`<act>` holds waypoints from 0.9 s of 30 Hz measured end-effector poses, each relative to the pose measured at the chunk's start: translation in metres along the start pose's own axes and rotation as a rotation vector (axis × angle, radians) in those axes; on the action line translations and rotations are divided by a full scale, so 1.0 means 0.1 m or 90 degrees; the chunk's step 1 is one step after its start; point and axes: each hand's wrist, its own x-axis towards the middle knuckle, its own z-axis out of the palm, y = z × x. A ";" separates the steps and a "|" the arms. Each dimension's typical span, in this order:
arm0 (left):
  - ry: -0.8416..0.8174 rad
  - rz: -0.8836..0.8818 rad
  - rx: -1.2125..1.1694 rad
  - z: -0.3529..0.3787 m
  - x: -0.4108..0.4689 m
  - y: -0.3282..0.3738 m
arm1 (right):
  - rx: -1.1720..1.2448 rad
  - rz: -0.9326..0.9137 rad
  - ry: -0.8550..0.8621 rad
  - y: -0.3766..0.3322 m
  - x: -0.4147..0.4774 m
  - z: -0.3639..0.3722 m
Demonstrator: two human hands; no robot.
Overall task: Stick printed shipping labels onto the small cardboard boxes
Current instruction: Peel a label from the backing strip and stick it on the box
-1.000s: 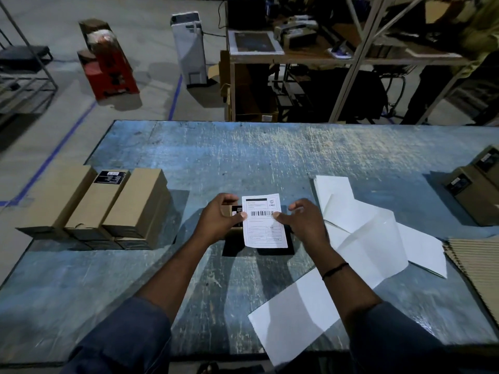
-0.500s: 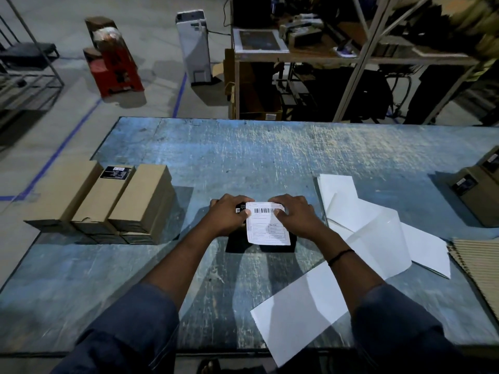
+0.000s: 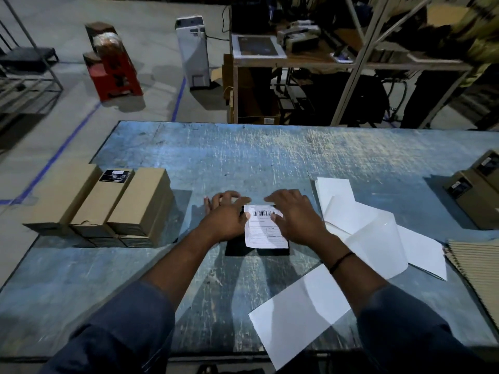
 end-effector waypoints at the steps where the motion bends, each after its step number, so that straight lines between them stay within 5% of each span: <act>1: 0.032 0.052 -0.016 0.02 -0.03 0.01 | -0.011 -0.042 0.019 0.00 -0.04 0.01; 10: 0.022 0.186 -0.015 0.03 -0.07 -0.14 | -0.022 -0.063 -0.002 0.09 -0.15 0.04; 27: 0.031 0.145 0.074 0.03 -0.02 -0.08 | 0.046 -0.114 -0.032 0.15 -0.04 0.12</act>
